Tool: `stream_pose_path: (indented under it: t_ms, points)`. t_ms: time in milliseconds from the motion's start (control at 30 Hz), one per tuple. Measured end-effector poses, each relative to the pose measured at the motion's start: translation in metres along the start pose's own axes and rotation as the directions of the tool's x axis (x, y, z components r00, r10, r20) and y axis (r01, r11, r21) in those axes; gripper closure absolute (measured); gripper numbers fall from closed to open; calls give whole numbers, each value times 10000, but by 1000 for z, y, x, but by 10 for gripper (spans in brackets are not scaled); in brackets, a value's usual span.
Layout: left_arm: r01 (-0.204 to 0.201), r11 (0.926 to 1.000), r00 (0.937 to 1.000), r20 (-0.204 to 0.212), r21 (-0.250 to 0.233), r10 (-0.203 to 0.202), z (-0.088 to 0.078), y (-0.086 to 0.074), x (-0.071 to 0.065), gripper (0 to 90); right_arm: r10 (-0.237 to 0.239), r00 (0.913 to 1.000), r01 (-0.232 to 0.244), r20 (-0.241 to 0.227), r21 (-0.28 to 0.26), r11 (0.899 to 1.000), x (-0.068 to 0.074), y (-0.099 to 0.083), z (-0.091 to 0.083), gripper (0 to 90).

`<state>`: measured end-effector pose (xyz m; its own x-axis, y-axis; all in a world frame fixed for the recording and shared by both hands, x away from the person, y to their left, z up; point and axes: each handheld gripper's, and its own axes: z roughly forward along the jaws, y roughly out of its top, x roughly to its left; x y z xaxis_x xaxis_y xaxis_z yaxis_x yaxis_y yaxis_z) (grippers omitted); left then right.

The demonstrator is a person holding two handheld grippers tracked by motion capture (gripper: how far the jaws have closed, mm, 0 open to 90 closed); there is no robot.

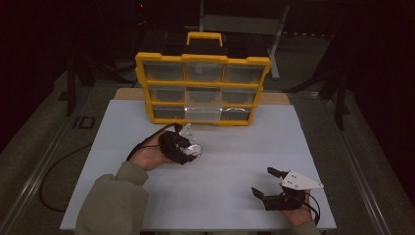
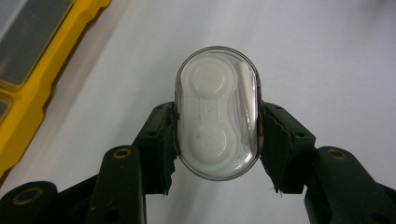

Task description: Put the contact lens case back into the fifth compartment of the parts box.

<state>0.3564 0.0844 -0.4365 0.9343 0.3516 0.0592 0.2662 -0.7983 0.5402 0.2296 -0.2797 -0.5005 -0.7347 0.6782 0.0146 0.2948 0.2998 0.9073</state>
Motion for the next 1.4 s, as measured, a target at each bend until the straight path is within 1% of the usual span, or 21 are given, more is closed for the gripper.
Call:
stream_pose_path:
  t_ms: [233, 500, 833, 1000, 1167, 1200, 1400]
  points:
    - [-59, 10000, 10000, -49, -22, 58, -6, 3, 2, 493, 31, 10000, -31, -40, -7, 10000, 0, 0, 0, 88]
    - [-223, 9997, 9996, -170, 31, 223, -16, 9, 4, 494, 25, 10000, -25, -53, -27, 10000, 0, 0, 0, 88]
    - [-181, 9997, 9994, -304, -152, 176, -28, 13, 11, 494, 24, 10000, -24, -31, -10, 10000, 0, 0, 1, 88]
    - [-247, 9996, 9988, -432, -144, 241, -37, 18, 15, 494, 51, 10000, -51, -52, 9, 10000, 0, 0, 0, 88]
    - [-263, 9994, 9985, -479, -216, 252, -46, 24, 19, 493, 38, 10000, -38, -56, -2, 10000, 0, 0, 0, 88]
    - [-212, 9994, 9986, -489, -276, 199, -48, 25, 20, 493, 33, 10000, -33, -51, -11, 10000, 0, 0, 0, 88]
    - [-245, 9993, 9980, -593, -280, 228, -59, 31, 26, 494, 48, 10000, -48, -67, 1, 10000, 0, 0, 0, 88]
